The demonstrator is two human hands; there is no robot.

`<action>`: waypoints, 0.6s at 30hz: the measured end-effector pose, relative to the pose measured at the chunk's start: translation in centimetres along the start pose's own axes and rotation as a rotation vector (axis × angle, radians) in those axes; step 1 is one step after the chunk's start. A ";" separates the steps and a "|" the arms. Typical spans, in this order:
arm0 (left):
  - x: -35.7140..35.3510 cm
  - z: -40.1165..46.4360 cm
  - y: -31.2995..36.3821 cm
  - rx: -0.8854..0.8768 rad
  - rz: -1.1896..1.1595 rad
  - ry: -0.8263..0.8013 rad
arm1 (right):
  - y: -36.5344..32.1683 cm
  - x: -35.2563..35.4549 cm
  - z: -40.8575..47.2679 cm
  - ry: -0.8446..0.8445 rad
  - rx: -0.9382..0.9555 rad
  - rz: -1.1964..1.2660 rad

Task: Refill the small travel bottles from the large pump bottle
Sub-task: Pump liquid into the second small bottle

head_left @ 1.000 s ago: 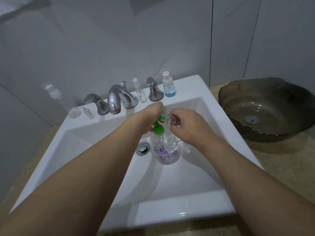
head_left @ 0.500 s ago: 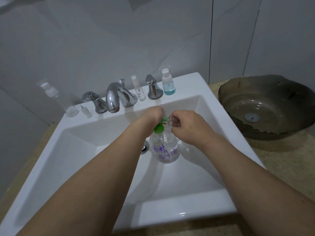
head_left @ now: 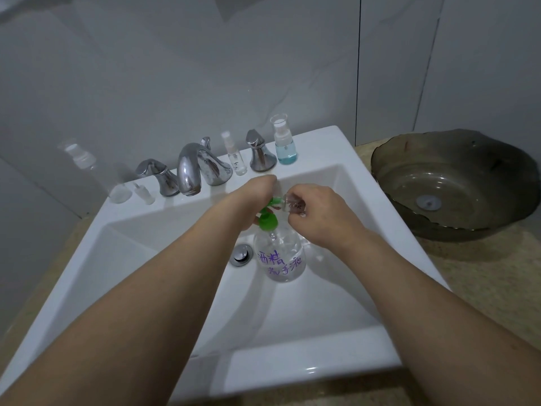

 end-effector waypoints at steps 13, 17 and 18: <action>-1.2 0.4 -1.0 -0.022 -0.010 0.034 | 0.5 -0.5 0.1 -0.058 -0.052 -0.087; -1.3 1.0 -1.2 -0.071 -0.080 0.096 | 0.2 -0.4 0.1 -0.076 -0.056 -0.059; -1.2 1.0 -1.2 -0.072 -0.085 0.101 | 0.1 -0.3 0.0 -0.073 -0.056 -0.044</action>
Point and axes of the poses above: each hand's wrist, its own z-axis towards the middle knuckle, its own x-axis out of the back of the hand, y = z × x, the point moved 2 cm from there along z, towards the middle knuckle, and after that the axes turned 15 degrees about -x, right-handed, at the moved point
